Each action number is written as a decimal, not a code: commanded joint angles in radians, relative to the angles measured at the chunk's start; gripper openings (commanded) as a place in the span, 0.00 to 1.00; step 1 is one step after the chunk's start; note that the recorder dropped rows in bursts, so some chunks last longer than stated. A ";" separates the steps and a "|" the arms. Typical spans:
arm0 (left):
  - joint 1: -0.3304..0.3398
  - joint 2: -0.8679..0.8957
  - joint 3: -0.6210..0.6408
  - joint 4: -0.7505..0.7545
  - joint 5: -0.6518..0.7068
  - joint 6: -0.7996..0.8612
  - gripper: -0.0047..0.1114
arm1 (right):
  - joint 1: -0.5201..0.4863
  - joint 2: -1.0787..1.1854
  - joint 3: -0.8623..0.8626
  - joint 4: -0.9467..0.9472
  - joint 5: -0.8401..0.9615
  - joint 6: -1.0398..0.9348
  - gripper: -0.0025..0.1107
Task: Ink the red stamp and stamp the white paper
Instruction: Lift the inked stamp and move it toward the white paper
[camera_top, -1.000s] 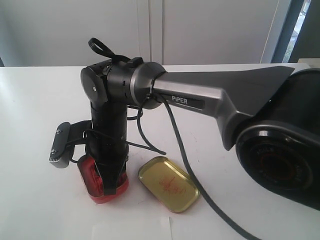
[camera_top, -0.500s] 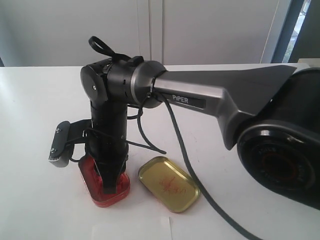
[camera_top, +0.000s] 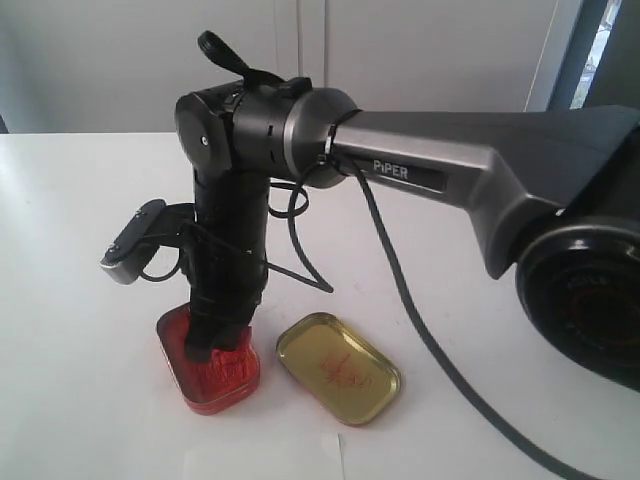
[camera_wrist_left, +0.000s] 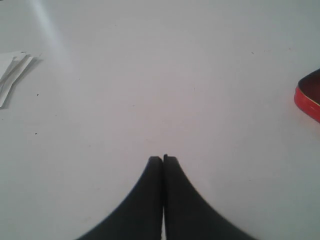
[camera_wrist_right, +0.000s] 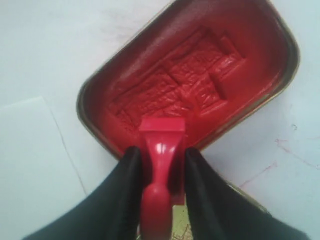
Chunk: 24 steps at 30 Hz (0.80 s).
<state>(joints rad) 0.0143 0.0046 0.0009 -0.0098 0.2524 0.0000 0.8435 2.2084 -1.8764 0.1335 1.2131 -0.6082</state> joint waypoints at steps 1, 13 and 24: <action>-0.004 -0.005 -0.001 -0.012 0.002 0.000 0.04 | -0.007 -0.059 0.037 0.004 0.008 0.033 0.02; -0.004 -0.005 -0.001 -0.012 0.002 0.000 0.04 | -0.007 -0.215 0.295 0.006 -0.044 0.031 0.02; -0.004 -0.005 -0.001 -0.012 0.002 0.000 0.04 | 0.024 -0.255 0.405 0.012 -0.111 0.031 0.02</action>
<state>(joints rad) 0.0143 0.0046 0.0009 -0.0098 0.2524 0.0000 0.8505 1.9676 -1.4934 0.1368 1.1253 -0.5836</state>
